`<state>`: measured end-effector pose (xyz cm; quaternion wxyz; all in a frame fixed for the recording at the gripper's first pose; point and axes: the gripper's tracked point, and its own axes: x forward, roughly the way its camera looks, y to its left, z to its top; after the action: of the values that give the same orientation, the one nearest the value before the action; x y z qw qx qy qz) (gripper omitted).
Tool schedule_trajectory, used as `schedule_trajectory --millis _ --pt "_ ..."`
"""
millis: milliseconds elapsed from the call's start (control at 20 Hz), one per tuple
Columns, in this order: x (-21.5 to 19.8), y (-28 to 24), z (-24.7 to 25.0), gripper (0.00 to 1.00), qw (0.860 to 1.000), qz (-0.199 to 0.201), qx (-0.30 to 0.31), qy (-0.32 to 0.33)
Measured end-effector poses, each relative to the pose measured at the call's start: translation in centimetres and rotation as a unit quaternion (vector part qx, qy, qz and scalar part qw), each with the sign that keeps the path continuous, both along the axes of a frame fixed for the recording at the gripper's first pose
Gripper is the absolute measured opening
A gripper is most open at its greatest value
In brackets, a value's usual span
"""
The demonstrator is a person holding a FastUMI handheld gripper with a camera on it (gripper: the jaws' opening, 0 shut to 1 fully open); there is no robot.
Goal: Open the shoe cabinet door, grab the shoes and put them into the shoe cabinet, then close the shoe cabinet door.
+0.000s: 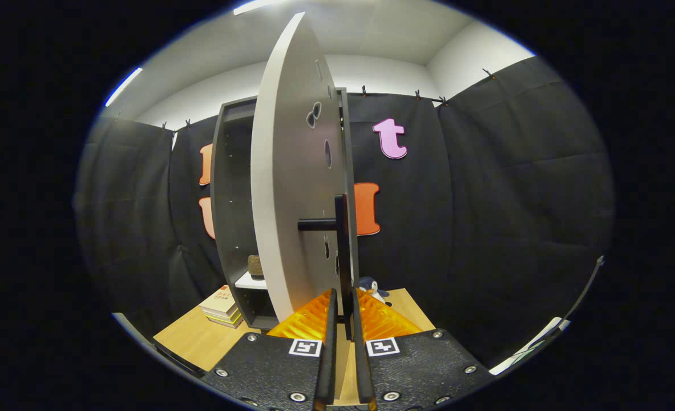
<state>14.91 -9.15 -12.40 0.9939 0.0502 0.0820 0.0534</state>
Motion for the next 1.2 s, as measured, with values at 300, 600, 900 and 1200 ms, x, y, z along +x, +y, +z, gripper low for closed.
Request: schedule_trajectory --millis 300,600,900,1200 --pt "0.0 -4.4 -0.1 0.11 1.000 -0.019 0.007 -0.003" --pt "-1.5 -5.5 -0.1 0.10 1.000 -0.022 0.004 -0.004" --pt "-4.5 -3.3 -0.1 0.08 1.000 -0.031 0.005 0.000" --pt "-6.0 1.7 -1.4 0.10 0.999 -0.037 0.006 0.022"
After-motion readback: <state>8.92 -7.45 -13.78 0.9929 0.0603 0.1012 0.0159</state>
